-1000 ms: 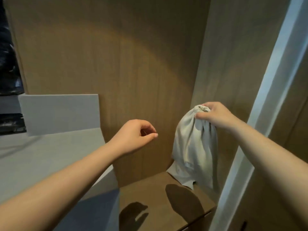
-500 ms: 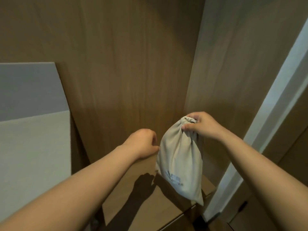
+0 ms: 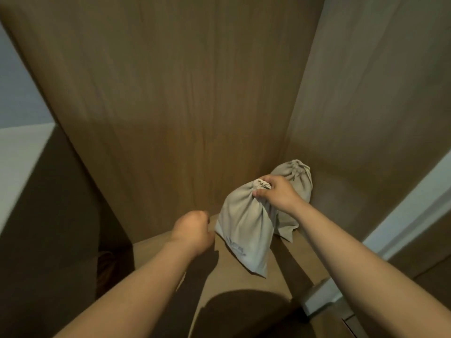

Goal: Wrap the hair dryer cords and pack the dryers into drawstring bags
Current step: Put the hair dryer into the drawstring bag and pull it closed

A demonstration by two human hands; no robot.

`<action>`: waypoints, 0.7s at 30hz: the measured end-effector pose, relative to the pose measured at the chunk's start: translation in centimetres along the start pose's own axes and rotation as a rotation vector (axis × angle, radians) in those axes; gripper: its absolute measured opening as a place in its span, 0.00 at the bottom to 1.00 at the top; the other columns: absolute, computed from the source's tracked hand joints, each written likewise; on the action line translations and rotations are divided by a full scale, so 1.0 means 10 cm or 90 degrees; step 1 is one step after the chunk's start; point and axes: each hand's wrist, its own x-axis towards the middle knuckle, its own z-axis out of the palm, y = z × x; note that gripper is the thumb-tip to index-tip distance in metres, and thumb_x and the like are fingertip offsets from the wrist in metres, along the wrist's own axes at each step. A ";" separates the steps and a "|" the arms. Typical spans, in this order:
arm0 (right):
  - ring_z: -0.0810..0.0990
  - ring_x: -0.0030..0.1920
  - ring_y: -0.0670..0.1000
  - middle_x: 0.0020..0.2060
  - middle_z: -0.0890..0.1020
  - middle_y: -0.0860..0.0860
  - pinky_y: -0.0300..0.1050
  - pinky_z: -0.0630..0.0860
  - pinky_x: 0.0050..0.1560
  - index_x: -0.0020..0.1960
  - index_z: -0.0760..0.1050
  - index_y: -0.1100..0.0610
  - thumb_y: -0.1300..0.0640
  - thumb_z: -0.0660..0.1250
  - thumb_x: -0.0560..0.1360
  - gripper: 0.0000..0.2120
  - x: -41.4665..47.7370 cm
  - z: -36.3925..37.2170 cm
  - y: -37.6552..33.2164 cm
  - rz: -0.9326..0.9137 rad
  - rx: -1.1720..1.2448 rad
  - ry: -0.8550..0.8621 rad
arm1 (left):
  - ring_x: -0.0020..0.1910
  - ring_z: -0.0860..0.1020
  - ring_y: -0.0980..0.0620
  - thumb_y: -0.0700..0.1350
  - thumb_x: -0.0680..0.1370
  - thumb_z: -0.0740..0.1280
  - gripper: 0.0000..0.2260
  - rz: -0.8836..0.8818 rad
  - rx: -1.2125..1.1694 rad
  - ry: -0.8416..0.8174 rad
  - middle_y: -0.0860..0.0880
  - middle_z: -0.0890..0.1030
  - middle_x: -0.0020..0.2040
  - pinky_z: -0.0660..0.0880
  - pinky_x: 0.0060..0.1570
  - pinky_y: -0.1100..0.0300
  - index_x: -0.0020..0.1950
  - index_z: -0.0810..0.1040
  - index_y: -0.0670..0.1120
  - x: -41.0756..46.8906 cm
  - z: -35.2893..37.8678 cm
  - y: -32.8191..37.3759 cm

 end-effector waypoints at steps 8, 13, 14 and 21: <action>0.81 0.48 0.53 0.46 0.84 0.56 0.49 0.75 0.52 0.52 0.80 0.60 0.60 0.70 0.74 0.07 0.65 0.00 0.59 0.016 0.020 0.092 | 0.55 0.78 0.46 0.50 0.77 0.65 0.14 -0.020 -0.019 0.043 0.46 0.79 0.56 0.76 0.53 0.55 0.59 0.77 0.46 0.46 0.45 -0.08; 0.80 0.49 0.53 0.47 0.83 0.56 0.51 0.75 0.55 0.55 0.79 0.61 0.61 0.70 0.73 0.11 0.98 -0.13 0.76 0.014 0.010 0.152 | 0.55 0.78 0.46 0.50 0.78 0.64 0.13 -0.028 -0.025 0.032 0.46 0.80 0.56 0.77 0.54 0.55 0.59 0.78 0.45 0.67 0.62 -0.12; 0.80 0.52 0.54 0.50 0.83 0.57 0.50 0.75 0.57 0.57 0.78 0.62 0.61 0.70 0.74 0.13 1.03 -0.16 0.80 0.011 0.005 0.174 | 0.56 0.78 0.45 0.50 0.78 0.64 0.14 -0.025 -0.020 0.035 0.46 0.80 0.56 0.76 0.54 0.56 0.59 0.78 0.45 0.70 0.63 -0.13; 0.77 0.61 0.58 0.58 0.80 0.60 0.44 0.70 0.56 0.63 0.75 0.62 0.57 0.69 0.75 0.18 1.11 -0.25 0.82 0.029 -0.142 0.201 | 0.54 0.78 0.46 0.50 0.79 0.63 0.13 -0.013 -0.019 0.033 0.46 0.80 0.54 0.77 0.53 0.54 0.59 0.78 0.45 0.78 0.68 -0.12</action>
